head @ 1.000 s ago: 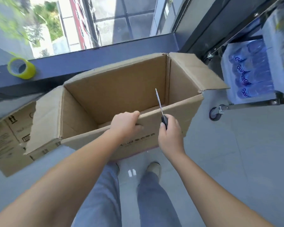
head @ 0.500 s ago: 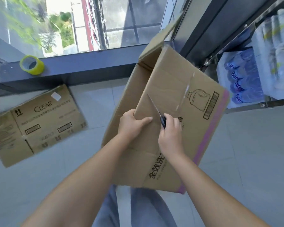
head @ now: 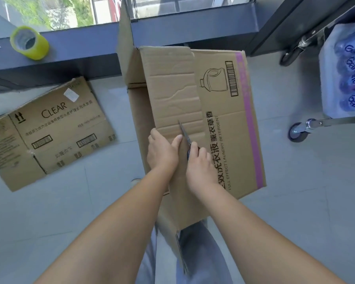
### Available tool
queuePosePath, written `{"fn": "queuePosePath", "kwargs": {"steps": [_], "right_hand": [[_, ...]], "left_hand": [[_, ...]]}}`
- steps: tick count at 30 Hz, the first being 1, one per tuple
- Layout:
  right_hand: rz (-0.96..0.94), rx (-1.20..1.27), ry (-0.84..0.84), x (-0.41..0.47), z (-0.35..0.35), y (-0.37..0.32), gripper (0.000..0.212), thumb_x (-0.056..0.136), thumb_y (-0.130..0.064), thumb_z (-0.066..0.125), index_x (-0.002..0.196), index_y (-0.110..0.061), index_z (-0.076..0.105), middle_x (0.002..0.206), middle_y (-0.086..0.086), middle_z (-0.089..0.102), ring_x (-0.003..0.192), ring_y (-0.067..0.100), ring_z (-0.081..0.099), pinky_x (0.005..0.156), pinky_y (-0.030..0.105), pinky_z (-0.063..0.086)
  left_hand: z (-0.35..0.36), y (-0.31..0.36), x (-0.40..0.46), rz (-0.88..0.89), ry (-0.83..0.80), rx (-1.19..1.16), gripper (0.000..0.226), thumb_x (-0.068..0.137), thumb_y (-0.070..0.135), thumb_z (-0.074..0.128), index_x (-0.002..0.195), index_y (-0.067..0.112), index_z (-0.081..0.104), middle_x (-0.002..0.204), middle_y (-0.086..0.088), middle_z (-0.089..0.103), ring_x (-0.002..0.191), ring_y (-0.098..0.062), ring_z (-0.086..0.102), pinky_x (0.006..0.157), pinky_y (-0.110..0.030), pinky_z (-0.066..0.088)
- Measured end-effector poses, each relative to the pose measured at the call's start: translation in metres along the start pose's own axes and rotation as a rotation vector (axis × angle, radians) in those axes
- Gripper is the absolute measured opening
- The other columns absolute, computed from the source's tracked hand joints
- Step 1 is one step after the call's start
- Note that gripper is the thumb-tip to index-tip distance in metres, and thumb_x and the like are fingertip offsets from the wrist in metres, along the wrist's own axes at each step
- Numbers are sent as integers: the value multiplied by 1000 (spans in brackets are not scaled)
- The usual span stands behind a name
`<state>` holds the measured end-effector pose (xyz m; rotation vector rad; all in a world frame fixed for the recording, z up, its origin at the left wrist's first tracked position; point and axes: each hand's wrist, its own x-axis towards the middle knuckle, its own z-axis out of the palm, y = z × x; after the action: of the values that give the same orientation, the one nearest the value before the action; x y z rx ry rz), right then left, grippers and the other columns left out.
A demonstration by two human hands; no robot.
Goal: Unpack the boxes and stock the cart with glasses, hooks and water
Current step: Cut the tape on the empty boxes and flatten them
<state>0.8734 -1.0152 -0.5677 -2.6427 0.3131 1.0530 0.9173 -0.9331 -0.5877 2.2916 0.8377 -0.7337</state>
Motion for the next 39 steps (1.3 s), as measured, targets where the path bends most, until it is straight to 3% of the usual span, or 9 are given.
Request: {"fn": "queuePosePath", "kwargs": {"steps": [3,8,13,17,19,22,26,33,39], "right_hand": [[42,25,-18,-4,9,-6,61,96,-6,34,148,-10,3,138,12,30,128,29,31,103,39,37],[135,231,136,-10,-3,12,60,95,-6,39,149,-13,12,137,8,35,128,26,32,100,33,31],[314,566,307,4,-25,44,54,95,-7,43,146,-10,25,136,12,40,125,29,38,98,34,31],[279,717,308,25,-44,84,62,92,-19,53,146,-13,24,138,8,39,125,26,40,98,37,39],[316,782,337,39,-52,113,61,89,-20,55,144,-14,27,137,7,41,125,26,41,99,40,40],[371,825,362,59,-59,168,47,96,-13,43,141,-14,31,133,10,44,123,27,41,95,36,39],[394,557,173,78,-44,223,55,97,-8,38,148,-16,19,134,12,38,124,27,36,90,34,38],[454,611,121,110,-15,247,59,96,-3,36,149,-18,14,142,10,37,130,25,33,98,34,36],[475,759,147,137,-2,246,49,100,-20,35,147,-16,21,143,7,38,128,26,39,103,40,33]], "left_hand": [[-2,6,-7,161,95,292,89,90,45,54,150,7,-1,152,-9,15,138,-26,22,107,-41,26],[-17,36,-14,604,-31,778,68,100,18,29,148,14,-19,155,-11,-20,144,-28,-15,113,-53,-2],[-3,82,-23,845,-147,933,61,98,16,30,150,15,-1,157,-11,-15,143,-31,-19,113,-51,-11],[43,136,-38,1028,-162,927,56,99,26,28,148,4,14,158,-11,2,145,-29,-10,115,-40,-11],[75,168,-41,1016,-206,968,55,97,29,31,145,3,24,154,-13,19,145,-28,1,116,-40,-7],[112,208,-28,782,-174,1011,47,90,24,41,134,6,40,140,-14,37,137,-30,23,116,-44,6],[147,241,7,696,-142,1047,41,95,24,39,134,10,39,137,-12,41,132,-30,32,112,-54,12],[194,236,54,759,-46,1083,60,88,55,48,132,15,40,136,-13,37,130,-32,29,109,-54,21],[217,256,84,794,51,1061,87,77,72,50,143,22,23,153,-12,12,143,-32,4,111,-60,6]]}}
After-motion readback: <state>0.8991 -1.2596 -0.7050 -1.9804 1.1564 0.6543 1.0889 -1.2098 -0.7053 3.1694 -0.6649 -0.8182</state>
